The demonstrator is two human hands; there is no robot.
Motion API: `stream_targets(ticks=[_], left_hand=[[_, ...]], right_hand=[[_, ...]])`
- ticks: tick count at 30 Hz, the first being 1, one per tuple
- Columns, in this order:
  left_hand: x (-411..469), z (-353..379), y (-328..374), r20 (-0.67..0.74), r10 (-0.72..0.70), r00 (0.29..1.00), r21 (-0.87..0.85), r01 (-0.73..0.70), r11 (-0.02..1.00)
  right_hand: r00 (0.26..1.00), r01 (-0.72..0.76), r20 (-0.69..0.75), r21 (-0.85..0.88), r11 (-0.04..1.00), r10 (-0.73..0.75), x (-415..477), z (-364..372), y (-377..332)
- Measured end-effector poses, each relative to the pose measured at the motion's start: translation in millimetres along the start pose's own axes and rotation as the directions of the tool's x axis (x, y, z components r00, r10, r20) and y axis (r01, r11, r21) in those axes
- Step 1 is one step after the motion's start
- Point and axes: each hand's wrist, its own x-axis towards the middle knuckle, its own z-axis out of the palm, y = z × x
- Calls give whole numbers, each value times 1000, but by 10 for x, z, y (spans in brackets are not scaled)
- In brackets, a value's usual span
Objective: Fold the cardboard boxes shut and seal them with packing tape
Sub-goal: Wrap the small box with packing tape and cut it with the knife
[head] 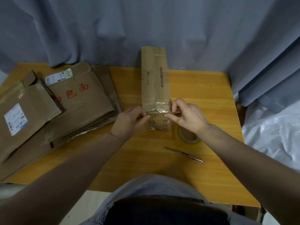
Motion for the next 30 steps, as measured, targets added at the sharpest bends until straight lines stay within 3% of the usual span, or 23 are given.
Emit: stream_targets(ticks=[4,6,9,11,17,20,23,26,30], left_hand=[[104,-55,58,-32,-44,999,203,50,978],[190,-81,61,23,-90,996,296,79,952],[301,-19,-20,284,-15,959,181,-39,983],[331,85,-110,356,50,933,111,-96,989],[306,167,-89,282,193,940,293,-276,915],[306,163,-17,285,140,948,360,-241,901],[243,185,-10,368,93,925,341,-227,912],[249,130,-137,378,227,897,276,-344,898],[256,134,-86,258,213,942,225,-273,935]], right_hand=[[999,45,8,-5,999,-45,1,17,27],[994,114,0,-18,993,-114,7,2,41],[986,168,21,-50,985,-167,35,26,51],[982,189,-4,-52,981,-189,43,26,31],[968,233,-53,-160,959,-244,115,86,-21],[975,208,-53,-135,969,-216,107,174,22],[972,234,31,-84,969,-232,104,146,93],[964,249,110,-52,967,-242,82,80,126],[980,185,89,-56,981,-179,60,60,71]])
